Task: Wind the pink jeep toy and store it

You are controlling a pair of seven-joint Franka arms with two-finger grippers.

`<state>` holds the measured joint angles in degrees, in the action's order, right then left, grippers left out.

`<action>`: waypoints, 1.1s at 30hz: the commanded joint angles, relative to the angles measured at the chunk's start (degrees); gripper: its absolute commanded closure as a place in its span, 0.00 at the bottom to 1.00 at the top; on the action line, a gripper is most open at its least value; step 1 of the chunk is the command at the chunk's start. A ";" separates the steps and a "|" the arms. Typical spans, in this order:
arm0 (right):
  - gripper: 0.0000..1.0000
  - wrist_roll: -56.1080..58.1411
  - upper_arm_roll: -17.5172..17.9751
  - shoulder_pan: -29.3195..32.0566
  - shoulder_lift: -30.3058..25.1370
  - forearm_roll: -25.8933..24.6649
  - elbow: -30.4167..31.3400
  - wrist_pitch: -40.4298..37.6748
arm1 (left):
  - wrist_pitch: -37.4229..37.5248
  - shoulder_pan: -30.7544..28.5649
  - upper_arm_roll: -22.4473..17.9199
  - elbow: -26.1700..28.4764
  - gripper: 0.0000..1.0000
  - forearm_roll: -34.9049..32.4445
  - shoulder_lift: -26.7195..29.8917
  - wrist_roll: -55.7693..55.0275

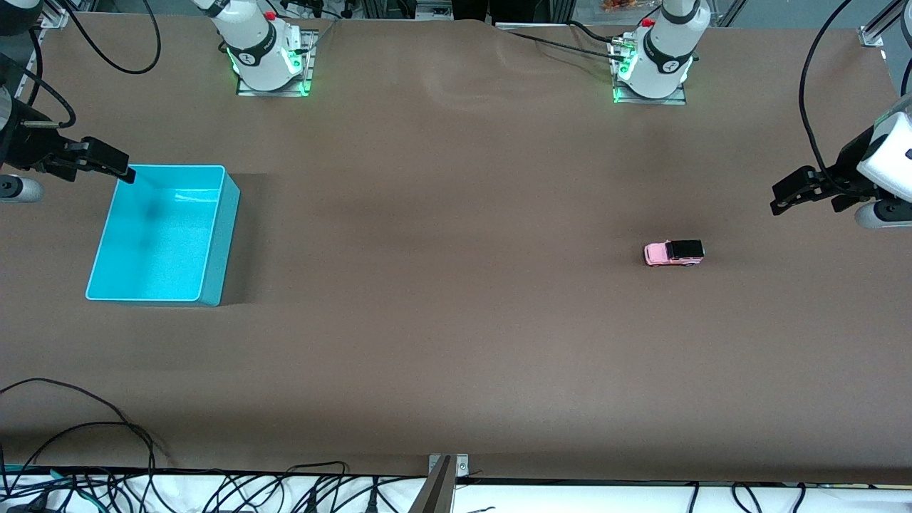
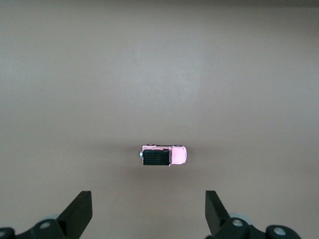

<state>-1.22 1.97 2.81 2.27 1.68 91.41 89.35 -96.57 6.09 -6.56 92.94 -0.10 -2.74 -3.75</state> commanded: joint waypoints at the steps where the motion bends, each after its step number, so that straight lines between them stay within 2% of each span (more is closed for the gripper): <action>1: 0.00 -0.19 -0.04 -0.17 0.45 0.43 -1.32 -1.10 | 0.50 0.15 -0.30 0.40 0.00 1.41 0.54 1.55; 33: 0.00 0.08 -0.13 0.09 0.28 0.34 -1.32 -1.28 | 1.12 0.06 -0.30 0.48 0.00 1.41 0.63 1.55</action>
<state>-1.22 1.96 2.84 2.28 1.68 91.41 89.30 -96.19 6.09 -6.56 93.00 -0.10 -2.74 -3.74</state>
